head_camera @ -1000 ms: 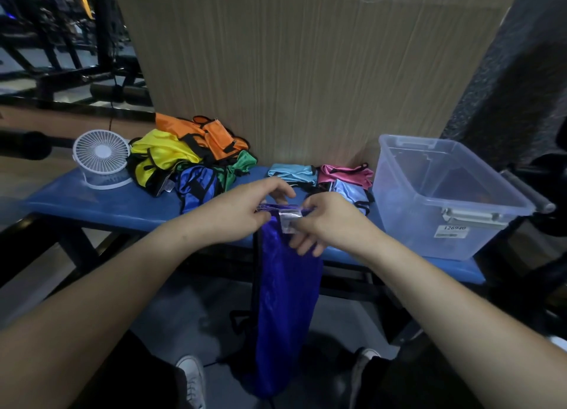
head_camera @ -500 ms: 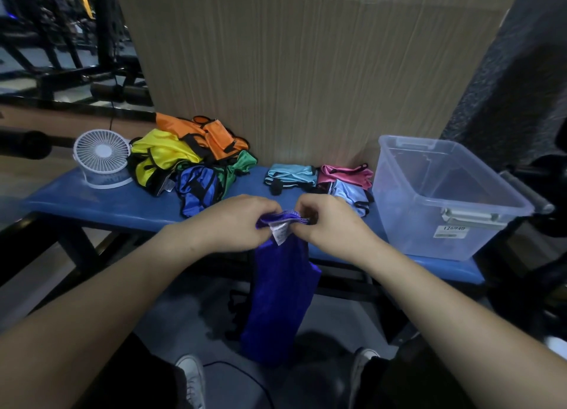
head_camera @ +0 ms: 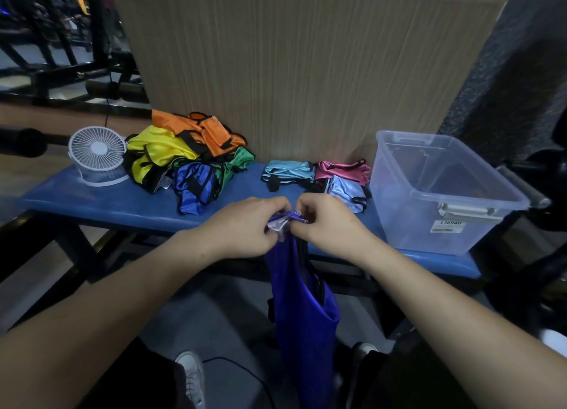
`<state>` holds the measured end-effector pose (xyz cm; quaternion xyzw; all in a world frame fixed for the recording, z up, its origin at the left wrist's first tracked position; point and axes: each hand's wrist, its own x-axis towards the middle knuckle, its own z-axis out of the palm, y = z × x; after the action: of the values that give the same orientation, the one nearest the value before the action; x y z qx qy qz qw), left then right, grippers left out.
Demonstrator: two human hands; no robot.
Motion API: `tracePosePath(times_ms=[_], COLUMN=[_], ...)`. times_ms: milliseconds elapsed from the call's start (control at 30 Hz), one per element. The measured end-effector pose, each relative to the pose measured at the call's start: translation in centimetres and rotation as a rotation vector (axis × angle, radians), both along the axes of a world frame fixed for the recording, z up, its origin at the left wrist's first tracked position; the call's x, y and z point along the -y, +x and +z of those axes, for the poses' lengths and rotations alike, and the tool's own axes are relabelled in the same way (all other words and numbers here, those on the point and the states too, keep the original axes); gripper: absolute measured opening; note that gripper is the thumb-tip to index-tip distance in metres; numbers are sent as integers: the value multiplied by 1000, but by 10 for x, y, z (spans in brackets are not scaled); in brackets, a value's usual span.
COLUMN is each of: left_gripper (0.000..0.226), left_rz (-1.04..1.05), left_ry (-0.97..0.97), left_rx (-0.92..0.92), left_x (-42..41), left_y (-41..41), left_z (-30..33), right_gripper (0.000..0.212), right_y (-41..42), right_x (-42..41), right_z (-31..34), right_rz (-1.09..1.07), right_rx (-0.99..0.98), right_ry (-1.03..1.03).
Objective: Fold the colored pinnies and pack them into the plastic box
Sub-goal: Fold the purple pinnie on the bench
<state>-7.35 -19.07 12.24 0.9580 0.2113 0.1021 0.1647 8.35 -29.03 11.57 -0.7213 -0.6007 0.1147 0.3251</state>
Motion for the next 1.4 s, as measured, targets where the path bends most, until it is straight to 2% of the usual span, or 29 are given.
tracePosePath(times_ms=[133, 200, 300, 367, 533, 600, 733, 800, 1000, 1167, 1333, 1400], left_gripper=[41, 43, 16, 5, 20, 17, 29, 31, 15, 11, 10, 10], left_rz=[-18, -15, -17, -37, -79, -99, -103, -91, -146, -186, -197, -191], left_ry=[-134, -107, 68, 72, -38, -26, 101, 142, 25, -32, -94, -107], left_rx=[-86, -97, -35, 14, -94, -133, -167, -140, 60, 142, 165, 179], left_x=[4, 1, -9, -13, -7, -7, -10, -14, -25, -28, -27, -27], left_y=[3, 5, 7, 8, 9, 10, 11, 11, 5, 2, -2, -2], left_z=[0, 0, -1, 3, 11, 13, 13, 14, 21, 32, 36, 37], right_gripper=[13, 14, 19, 23, 23, 20, 15, 15, 23, 29, 43, 37], right_y=[2, 5, 8, 8, 10, 9, 6, 6, 8, 10, 10, 9], right_x=[0, 1, 1, 1, 3, 5, 8, 7, 10, 13, 12, 11], right_z=[-2, -3, -3, -4, -13, -17, -21, -22, -31, -44, -52, -56], right_rz=[4, 10, 32, 42, 52, 63, 84, 85, 106, 178, 266, 278], right_rx=[-11, -41, -73, -73, -102, -132, -168, -187, -194, -164, -77, 53], right_ry=[17, 17, 25, 46, 82, 84, 106, 110, 88, 70, 113, 71])
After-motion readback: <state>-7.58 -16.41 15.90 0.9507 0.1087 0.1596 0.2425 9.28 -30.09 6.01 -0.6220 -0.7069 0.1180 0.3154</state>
